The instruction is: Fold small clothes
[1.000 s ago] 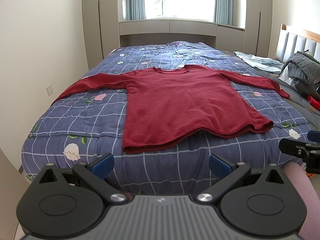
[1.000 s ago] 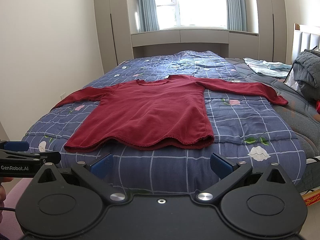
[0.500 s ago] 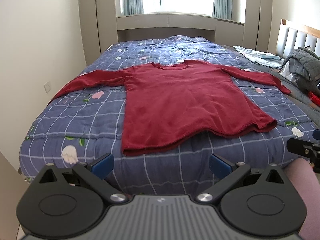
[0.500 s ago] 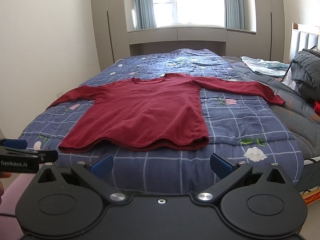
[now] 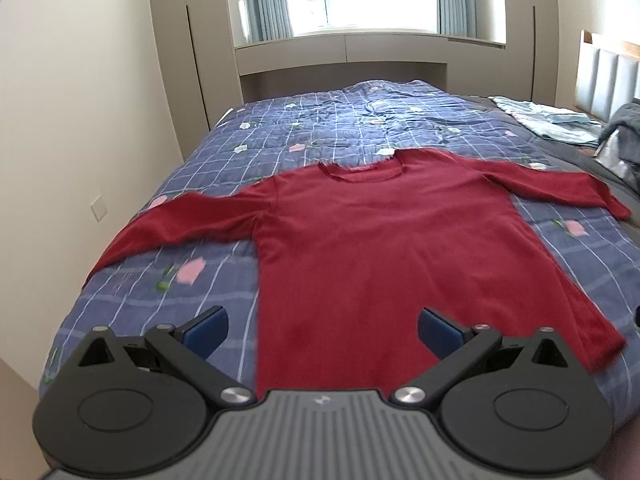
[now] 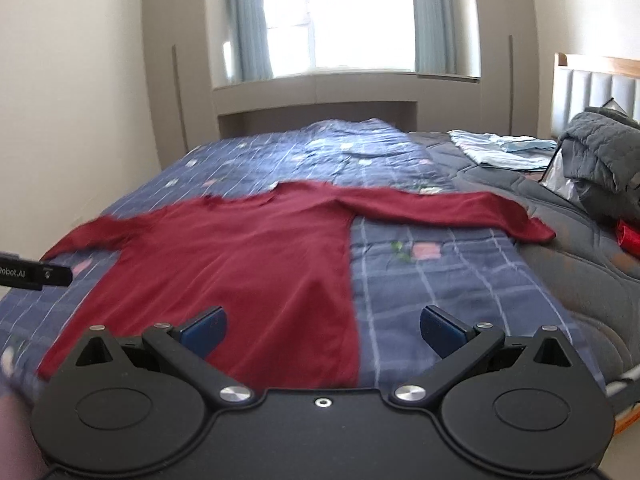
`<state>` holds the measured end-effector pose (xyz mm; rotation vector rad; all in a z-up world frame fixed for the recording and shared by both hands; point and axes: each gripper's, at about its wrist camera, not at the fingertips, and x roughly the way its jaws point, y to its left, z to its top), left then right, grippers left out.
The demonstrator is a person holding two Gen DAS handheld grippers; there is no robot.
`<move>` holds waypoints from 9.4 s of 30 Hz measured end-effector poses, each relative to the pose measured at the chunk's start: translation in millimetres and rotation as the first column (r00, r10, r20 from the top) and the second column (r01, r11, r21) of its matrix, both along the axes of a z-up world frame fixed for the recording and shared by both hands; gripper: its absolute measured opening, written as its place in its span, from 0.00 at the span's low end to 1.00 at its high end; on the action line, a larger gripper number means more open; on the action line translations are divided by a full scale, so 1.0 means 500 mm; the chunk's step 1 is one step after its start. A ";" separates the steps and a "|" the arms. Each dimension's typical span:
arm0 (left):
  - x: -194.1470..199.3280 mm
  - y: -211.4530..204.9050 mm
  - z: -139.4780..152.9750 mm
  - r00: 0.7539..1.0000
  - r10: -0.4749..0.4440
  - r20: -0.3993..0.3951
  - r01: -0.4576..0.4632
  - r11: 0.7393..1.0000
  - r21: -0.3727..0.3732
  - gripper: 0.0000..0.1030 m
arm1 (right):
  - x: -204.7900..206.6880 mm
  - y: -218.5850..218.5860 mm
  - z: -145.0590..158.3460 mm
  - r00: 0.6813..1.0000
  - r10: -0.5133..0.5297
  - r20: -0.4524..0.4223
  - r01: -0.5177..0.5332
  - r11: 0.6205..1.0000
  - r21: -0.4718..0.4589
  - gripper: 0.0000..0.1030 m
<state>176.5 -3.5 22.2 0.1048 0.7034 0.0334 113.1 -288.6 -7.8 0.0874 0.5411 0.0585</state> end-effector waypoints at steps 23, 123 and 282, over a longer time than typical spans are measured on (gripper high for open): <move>0.593 -0.234 -0.125 0.989 -0.147 -0.032 0.146 0.989 -0.024 1.00 | 0.533 -0.357 -0.124 0.952 -0.260 -0.160 0.269 0.962 0.036 1.00; 0.753 -0.021 -0.235 0.952 -0.110 -0.285 -0.037 0.884 -0.467 0.23 | 0.575 -0.065 -0.132 0.987 0.137 -0.086 -0.134 0.990 0.034 0.99; 0.590 0.366 0.154 0.899 0.117 0.423 0.110 0.872 -0.476 0.05 | 0.601 0.110 -0.113 0.983 0.183 -0.014 -0.183 0.968 -0.169 1.00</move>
